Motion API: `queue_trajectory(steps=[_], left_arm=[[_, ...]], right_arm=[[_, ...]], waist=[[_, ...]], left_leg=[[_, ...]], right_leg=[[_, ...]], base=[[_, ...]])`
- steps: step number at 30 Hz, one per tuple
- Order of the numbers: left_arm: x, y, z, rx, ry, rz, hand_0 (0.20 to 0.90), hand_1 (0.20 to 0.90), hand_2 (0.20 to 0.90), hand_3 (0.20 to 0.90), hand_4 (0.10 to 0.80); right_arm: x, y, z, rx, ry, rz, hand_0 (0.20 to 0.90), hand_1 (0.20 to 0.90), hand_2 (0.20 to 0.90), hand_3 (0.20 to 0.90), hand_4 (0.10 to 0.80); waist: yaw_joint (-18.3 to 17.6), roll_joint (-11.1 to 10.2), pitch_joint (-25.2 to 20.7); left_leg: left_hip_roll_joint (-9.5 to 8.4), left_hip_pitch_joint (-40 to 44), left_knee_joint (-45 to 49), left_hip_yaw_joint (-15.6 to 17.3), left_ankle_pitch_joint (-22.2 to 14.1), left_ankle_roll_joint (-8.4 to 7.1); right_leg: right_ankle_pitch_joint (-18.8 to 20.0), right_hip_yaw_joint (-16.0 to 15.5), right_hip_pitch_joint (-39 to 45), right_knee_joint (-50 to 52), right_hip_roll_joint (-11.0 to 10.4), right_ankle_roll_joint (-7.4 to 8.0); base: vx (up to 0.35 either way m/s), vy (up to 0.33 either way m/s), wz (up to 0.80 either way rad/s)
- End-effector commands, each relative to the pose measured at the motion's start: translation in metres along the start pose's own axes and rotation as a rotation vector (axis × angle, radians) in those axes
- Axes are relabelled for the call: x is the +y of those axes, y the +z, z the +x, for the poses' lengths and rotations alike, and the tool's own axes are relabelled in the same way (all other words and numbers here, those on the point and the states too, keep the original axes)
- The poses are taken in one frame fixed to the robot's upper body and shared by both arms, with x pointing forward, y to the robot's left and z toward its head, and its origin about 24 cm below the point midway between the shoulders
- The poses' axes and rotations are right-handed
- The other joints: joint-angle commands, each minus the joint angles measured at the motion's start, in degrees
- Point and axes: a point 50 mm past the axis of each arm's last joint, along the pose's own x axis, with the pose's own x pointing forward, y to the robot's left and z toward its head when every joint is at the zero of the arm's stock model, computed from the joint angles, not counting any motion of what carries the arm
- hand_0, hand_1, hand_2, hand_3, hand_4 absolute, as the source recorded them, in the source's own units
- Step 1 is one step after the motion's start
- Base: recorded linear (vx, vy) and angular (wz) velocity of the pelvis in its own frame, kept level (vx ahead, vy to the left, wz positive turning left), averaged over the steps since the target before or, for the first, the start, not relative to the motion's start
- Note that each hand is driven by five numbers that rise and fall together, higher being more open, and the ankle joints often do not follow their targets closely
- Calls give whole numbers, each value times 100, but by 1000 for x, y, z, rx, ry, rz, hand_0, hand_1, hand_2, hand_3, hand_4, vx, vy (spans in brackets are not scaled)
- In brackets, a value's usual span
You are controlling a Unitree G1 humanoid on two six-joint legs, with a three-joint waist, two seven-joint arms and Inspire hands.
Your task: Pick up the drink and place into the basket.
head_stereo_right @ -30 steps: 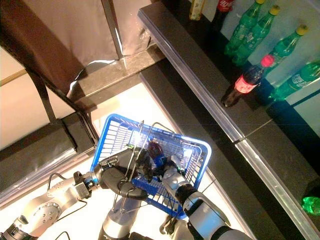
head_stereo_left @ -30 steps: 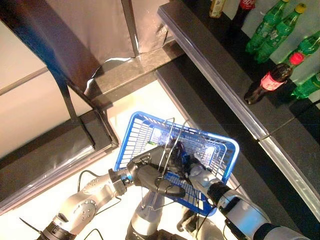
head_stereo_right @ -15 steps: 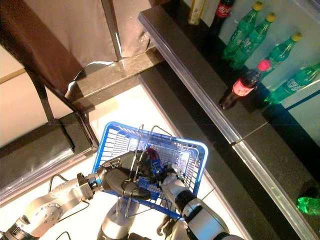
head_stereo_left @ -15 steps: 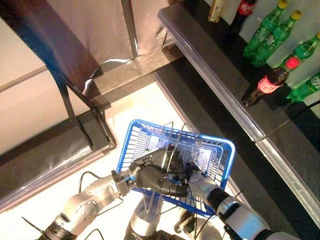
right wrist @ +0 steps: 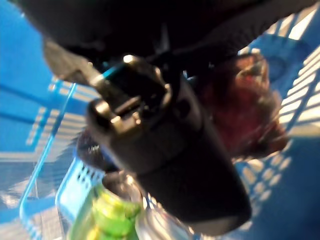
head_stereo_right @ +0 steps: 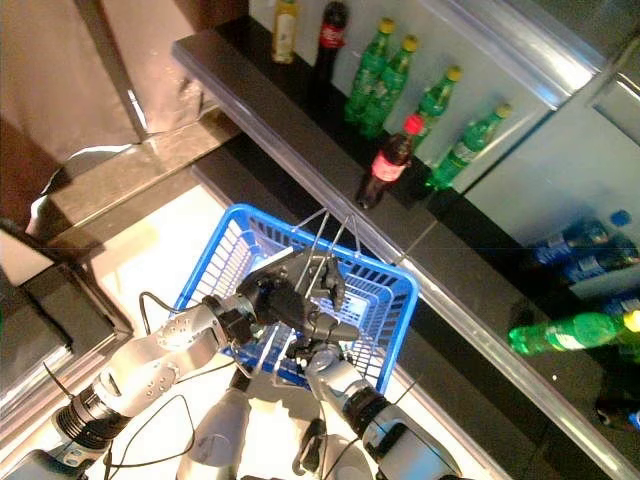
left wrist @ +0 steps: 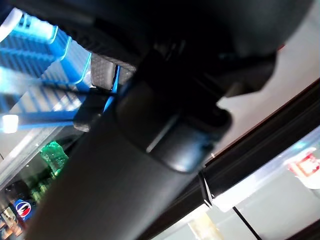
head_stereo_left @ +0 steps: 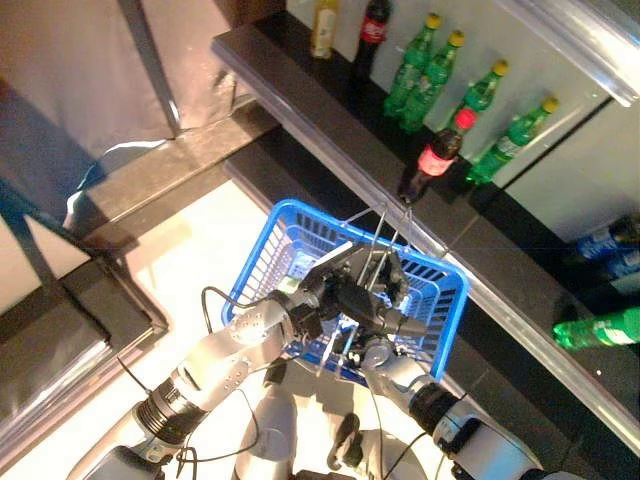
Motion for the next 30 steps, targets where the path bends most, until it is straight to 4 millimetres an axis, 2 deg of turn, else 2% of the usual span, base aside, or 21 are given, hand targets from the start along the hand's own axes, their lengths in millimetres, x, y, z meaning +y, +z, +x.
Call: queue_trajectory(steps=[1, 7, 15, 30], left_arm=[[-83, 152, -10, -906, -371, -23, 300, 300, 300, 200, 100], [-73, 158, -6, -945, -286, -10, 300, 300, 300, 200, 100], [-59, 159, -12, -996, -212, -6, 300, 300, 300, 200, 100], [-41, 148, -20, -1026, -136, -41, 300, 300, 300, 200, 100]], right_arm=[[-6, 5, -5, -86, -56, -42, 900, 900, 900, 900, 800], [-29, 18, -17, -207, -54, 12, 900, 900, 900, 900, 800], [-57, 18, -25, -273, -43, 51, 900, 900, 900, 900, 800], [-82, 18, -35, -345, -18, 269, 900, 900, 900, 900, 800]], waist=[[-242, 93, -580], [-594, 67, -625], [-838, 127, -738], [-1025, 220, -888]], left_leg=[[85, 5, 98, -170, -221, 165], [186, 43, 99, 62, -209, 196], [235, 129, 79, 266, -200, 222], [271, 246, 52, 422, -144, 232]], right_leg=[[638, 65, -80, -129, 178, -261], [628, 264, -217, -25, 217, -257], [593, 374, -279, 60, 208, -259], [597, 435, -292, 121, 165, -247]], base=[[-5, 25, -26], [-15, 33, -15], [6, 50, -14], [11, 33, -5]])
